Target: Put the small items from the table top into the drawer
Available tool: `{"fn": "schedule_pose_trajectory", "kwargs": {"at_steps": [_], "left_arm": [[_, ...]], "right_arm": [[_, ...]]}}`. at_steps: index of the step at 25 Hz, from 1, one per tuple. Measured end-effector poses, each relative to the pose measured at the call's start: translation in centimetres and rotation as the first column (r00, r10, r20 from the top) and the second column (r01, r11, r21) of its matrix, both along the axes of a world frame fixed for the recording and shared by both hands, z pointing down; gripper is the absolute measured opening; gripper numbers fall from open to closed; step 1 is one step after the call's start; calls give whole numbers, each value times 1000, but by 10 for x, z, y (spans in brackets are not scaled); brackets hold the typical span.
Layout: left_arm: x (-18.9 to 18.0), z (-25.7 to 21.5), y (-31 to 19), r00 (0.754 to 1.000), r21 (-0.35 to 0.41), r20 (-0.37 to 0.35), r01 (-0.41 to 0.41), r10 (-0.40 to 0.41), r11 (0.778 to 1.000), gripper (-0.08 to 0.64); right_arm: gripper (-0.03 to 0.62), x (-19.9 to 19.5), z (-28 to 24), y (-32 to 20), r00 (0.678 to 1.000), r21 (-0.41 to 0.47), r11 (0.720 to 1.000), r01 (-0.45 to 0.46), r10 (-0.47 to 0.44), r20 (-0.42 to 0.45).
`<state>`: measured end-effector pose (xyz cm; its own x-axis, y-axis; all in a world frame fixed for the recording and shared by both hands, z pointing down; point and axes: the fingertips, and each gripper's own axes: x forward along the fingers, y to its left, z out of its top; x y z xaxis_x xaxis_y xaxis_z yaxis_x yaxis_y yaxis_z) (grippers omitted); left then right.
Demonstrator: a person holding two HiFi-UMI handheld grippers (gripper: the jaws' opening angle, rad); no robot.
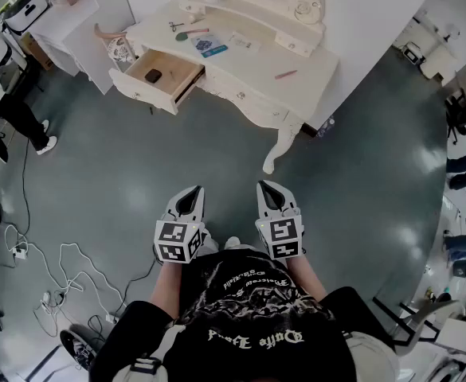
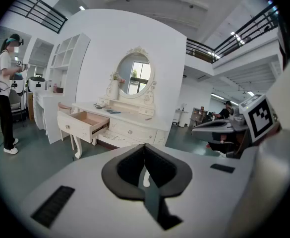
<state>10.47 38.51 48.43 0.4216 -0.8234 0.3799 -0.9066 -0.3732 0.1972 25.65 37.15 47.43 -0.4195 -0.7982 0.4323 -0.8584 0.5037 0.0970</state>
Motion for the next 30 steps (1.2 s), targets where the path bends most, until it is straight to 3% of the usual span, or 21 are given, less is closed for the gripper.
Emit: {"fn": "schedule_pose_trajectory", "kwargs": {"at_steps": [5,14,30], "left_arm": [[6,-1,9,1000,7,4,8,-8,1000,15],[12,0,21,1000,11,24,8,-8,1000,15],[-6,14,0,1000,-16,10,7,-7,1000,15]], "right_arm": [[9,4,4,8,1000,-1,1000,0,0,-7],[9,12,-1,11,997,8,1000,-11,10,75],[11,-3,9,-6,998,-8,1000,-25,26,62]]}}
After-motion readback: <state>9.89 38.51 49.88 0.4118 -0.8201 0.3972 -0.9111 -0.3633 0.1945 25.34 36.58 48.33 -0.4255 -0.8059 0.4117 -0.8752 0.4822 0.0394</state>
